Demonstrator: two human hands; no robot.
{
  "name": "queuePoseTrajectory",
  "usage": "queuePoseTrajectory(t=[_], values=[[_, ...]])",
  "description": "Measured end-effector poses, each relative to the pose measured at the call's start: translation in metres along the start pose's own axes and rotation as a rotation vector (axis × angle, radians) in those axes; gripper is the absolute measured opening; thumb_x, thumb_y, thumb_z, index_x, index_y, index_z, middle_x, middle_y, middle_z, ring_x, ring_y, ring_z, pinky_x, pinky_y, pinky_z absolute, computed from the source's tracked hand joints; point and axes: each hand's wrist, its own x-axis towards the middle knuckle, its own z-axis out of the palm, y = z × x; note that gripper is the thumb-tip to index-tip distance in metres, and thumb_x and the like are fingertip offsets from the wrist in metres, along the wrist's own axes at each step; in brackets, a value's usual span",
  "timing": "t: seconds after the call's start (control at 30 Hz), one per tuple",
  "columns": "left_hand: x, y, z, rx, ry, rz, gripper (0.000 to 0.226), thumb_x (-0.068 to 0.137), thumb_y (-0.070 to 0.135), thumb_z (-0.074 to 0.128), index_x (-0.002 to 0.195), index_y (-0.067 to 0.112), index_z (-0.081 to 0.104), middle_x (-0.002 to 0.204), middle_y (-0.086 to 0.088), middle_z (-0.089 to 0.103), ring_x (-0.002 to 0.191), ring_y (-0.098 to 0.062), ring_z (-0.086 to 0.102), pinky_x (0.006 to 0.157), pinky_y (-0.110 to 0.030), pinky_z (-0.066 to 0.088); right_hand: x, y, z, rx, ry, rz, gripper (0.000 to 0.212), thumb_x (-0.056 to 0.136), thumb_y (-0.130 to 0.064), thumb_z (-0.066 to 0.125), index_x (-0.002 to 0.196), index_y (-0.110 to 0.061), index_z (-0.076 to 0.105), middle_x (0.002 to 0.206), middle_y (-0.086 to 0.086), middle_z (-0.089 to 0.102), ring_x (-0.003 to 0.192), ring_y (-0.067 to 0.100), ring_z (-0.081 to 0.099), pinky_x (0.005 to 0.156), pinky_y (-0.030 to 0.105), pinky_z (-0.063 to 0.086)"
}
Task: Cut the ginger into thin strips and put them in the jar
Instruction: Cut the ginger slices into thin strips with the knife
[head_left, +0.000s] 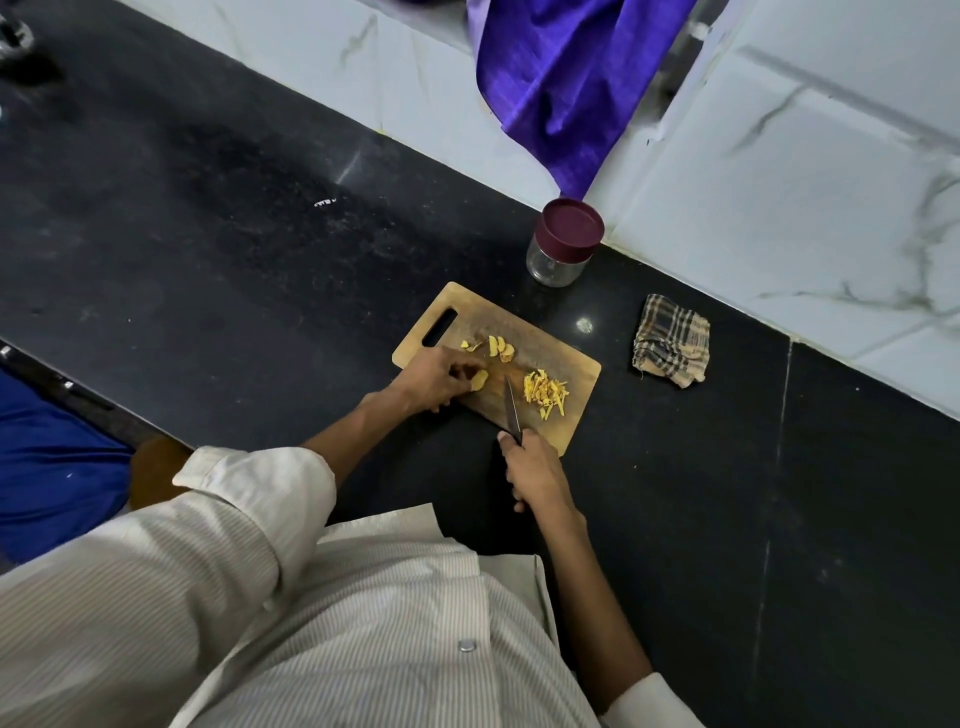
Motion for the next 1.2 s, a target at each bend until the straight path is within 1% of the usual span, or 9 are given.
queuePoseTrajectory(t=[0.13,0.3,0.37,0.5,0.63,0.73,0.9,1.03,1.2], values=[[0.000,0.001,0.004,0.017,0.050,0.020,0.036,0.089,0.015,0.065,0.125,0.020,0.061,0.088,-0.003,0.062,0.060,-0.010,0.056,0.056,-0.026,0.054,-0.002,0.002,-0.001,0.075,0.028,0.010,0.034,0.104,-0.040,0.041,0.113,-0.010,0.056,0.091,0.009,0.061,0.055,0.017,0.056,0.042,0.026,0.045],[-0.006,0.001,0.023,0.131,0.233,0.080,0.039,0.087,0.019,0.068,0.125,0.022,0.062,0.099,0.000,0.064,0.082,-0.010,0.055,0.080,-0.029,0.049,-0.009,0.000,-0.005,0.142,0.075,-0.032,0.031,0.106,-0.036,0.039,0.112,-0.012,0.058,0.087,0.007,0.058,0.057,0.015,0.055,0.041,0.024,0.043],[-0.007,0.001,0.030,0.152,0.267,0.072,0.040,0.088,0.024,0.066,0.127,0.025,0.061,0.108,0.000,0.063,0.090,-0.013,0.056,0.080,-0.028,0.047,-0.010,-0.003,-0.010,0.141,0.087,-0.054,0.031,0.106,-0.036,0.039,0.110,-0.012,0.058,0.083,0.006,0.058,0.056,0.014,0.054,0.040,0.024,0.042],[-0.011,0.003,0.037,0.164,0.292,0.039,0.039,0.089,0.028,0.064,0.128,0.029,0.060,0.117,0.001,0.059,0.101,-0.018,0.057,0.083,-0.035,0.049,-0.009,-0.008,-0.015,0.081,0.057,-0.070,0.032,0.105,-0.037,0.039,0.107,-0.012,0.059,0.078,0.005,0.057,0.053,0.015,0.052,0.039,0.027,0.040],[-0.012,0.003,0.037,0.170,0.301,0.036,0.038,0.090,0.028,0.064,0.128,0.027,0.060,0.117,0.001,0.059,0.102,-0.017,0.056,0.082,-0.031,0.045,-0.005,-0.017,-0.015,-0.003,0.010,-0.046,0.036,0.105,-0.039,0.038,0.112,-0.010,0.058,0.087,0.009,0.058,0.057,0.018,0.053,0.043,0.028,0.041],[-0.011,0.004,0.037,0.174,0.307,0.030,0.038,0.090,0.028,0.064,0.128,0.027,0.060,0.116,0.001,0.060,0.101,-0.018,0.057,0.081,-0.032,0.045,-0.002,-0.023,-0.018,-0.075,0.016,-0.032,0.038,0.104,-0.040,0.038,0.115,-0.011,0.059,0.104,0.014,0.062,0.073,0.023,0.056,0.056,0.035,0.048],[-0.011,0.003,0.037,0.166,0.283,0.029,0.040,0.089,0.029,0.064,0.128,0.028,0.059,0.116,0.002,0.059,0.102,-0.018,0.057,0.084,-0.035,0.049,0.000,-0.028,-0.024,-0.156,-0.012,-0.015,0.037,0.105,-0.040,0.038,0.112,-0.010,0.060,0.114,0.016,0.062,0.071,0.023,0.058,0.049,0.032,0.046],[-0.010,0.003,0.036,0.157,0.285,0.030,0.039,0.089,0.028,0.065,0.128,0.027,0.060,0.117,0.003,0.059,0.102,-0.017,0.056,0.084,-0.032,0.047,-0.003,-0.032,-0.031,-0.168,-0.024,-0.029,0.037,0.105,-0.037,0.038,0.111,-0.008,0.060,0.095,0.012,0.061,0.061,0.019,0.055,0.046,0.030,0.044],[-0.011,0.003,0.036,0.155,0.285,0.035,0.039,0.089,0.027,0.065,0.128,0.025,0.060,0.117,0.003,0.059,0.103,-0.016,0.056,0.084,-0.031,0.046,-0.006,-0.040,-0.038,-0.182,-0.054,-0.040,0.036,0.106,-0.035,0.038,0.111,-0.007,0.059,0.088,0.010,0.060,0.057,0.016,0.053,0.043,0.027,0.041]])
